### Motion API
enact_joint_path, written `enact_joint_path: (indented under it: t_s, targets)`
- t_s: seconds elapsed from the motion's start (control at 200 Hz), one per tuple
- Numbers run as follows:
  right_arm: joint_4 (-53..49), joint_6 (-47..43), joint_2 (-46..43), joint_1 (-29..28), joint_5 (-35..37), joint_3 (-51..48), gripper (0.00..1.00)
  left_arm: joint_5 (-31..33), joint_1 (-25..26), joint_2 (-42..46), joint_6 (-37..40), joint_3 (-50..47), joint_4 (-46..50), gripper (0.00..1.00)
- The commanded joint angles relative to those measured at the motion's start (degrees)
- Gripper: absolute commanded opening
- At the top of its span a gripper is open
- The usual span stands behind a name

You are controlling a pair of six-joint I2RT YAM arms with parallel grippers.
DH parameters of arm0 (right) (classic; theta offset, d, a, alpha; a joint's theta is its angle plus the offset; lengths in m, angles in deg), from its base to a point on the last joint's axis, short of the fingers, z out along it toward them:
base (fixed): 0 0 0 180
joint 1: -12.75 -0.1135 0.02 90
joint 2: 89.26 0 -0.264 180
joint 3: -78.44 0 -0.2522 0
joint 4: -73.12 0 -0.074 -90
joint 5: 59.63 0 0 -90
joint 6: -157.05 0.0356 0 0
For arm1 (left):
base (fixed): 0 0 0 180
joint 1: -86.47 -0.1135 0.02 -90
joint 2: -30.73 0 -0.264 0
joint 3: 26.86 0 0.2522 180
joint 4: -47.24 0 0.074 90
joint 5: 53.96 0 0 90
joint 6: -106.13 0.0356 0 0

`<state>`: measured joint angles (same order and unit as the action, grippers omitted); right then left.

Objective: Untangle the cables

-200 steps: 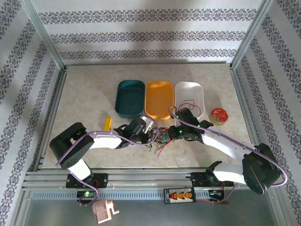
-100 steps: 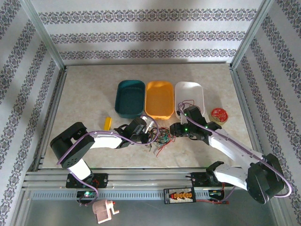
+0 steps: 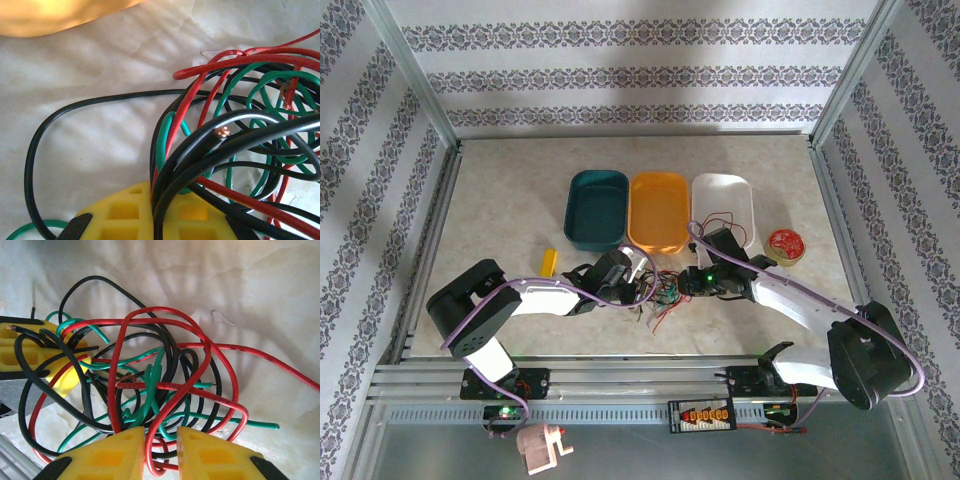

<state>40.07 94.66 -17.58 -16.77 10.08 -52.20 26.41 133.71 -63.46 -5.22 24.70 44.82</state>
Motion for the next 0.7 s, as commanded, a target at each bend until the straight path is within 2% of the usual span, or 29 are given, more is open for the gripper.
enact_joint_path:
  t_s: [0.0, 0.095, 0.19, 0.265, 0.44, 0.575, 0.695]
  targets:
    - [1.48, -0.63, 1.15, -0.89, -1.23, -0.44, 0.24, 1.45, -0.22, -0.99, 1.13, 0.52, 3.44, 0.0]
    - [1.72, -0.79, 2.08, -1.13, -0.87, -0.19, 0.22, 1.19, -0.22, -1.25, 1.3, 0.87, 3.68, 0.0]
    - [1.76, -0.67, 2.17, -1.07, 0.43, -0.09, 0.1, 1.19, -0.22, -1.61, 1.39, 1.26, 4.04, 0.0]
    - [1.48, -0.63, 0.86, -0.94, 1.5, 0.04, 0.03, 1.94, -0.22, -1.78, 1.11, 1.31, 4.21, 0.0]
    - [-2.07, 0.74, -7.61, 1.17, 5.39, 1.43, 0.02, 7.16, -0.22, -2.56, -0.1, 1.05, 5.63, 0.0]
    - [-3.68, 3.72, -16.72, 5.68, 10.65, 2.63, 0.02, 7.69, -0.22, -3.6, -0.54, 0.96, 5.81, 0.0]
    - [-3.74, 6.65, -22.8, 10.96, 11.86, 3.32, 0.02, 7.91, -0.22, -3.89, -0.77, 0.8, 5.68, 0.0]
